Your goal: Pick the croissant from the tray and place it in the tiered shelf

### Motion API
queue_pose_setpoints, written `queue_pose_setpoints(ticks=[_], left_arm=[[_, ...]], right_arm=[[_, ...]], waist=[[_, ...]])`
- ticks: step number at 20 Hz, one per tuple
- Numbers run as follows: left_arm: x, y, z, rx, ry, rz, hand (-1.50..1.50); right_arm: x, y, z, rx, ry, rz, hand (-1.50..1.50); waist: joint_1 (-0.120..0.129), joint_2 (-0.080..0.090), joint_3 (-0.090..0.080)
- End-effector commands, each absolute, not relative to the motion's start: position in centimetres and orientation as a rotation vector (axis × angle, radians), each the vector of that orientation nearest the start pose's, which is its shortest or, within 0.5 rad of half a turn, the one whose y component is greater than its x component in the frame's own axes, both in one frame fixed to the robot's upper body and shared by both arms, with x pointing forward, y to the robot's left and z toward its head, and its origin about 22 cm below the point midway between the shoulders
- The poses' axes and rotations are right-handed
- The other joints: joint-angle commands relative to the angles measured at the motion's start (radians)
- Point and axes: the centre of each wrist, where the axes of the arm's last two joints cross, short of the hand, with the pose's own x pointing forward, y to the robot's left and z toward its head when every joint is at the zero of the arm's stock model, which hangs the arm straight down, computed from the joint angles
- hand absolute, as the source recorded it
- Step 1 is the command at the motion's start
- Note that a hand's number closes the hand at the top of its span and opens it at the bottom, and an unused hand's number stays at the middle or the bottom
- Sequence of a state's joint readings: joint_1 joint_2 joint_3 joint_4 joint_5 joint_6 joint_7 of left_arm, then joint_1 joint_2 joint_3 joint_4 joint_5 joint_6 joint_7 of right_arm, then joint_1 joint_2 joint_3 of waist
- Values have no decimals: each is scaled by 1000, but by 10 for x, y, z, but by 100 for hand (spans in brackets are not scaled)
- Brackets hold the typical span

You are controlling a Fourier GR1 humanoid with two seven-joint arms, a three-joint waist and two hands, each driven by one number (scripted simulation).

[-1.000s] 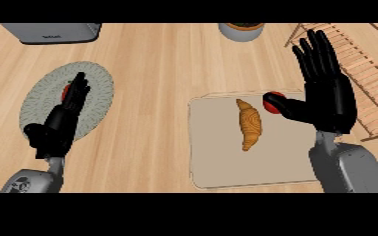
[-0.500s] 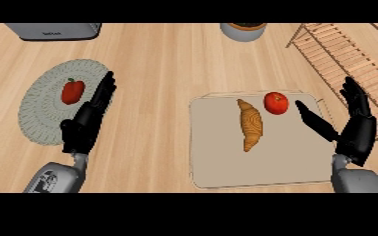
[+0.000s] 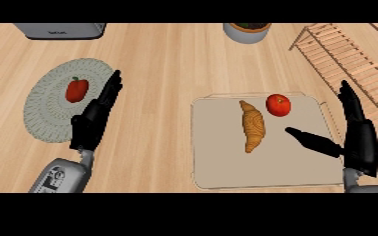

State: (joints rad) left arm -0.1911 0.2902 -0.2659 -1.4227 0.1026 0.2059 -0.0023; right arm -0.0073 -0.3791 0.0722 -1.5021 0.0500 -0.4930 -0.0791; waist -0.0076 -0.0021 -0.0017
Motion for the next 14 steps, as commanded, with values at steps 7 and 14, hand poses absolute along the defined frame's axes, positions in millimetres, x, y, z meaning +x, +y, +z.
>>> queue_pose_setpoints(ticks=[7, 14], left_arm=[[273, 216, 11, 114, -1567, -273, 0], [281, 225, 15, 121, -1565, -258, 0]], right_arm=[[257, -264, 101, -749, -1379, 408, -150], [243, -229, 132, -837, -1086, 744, -150]], waist=[[17, -1, -2], [9, -3, -3]])
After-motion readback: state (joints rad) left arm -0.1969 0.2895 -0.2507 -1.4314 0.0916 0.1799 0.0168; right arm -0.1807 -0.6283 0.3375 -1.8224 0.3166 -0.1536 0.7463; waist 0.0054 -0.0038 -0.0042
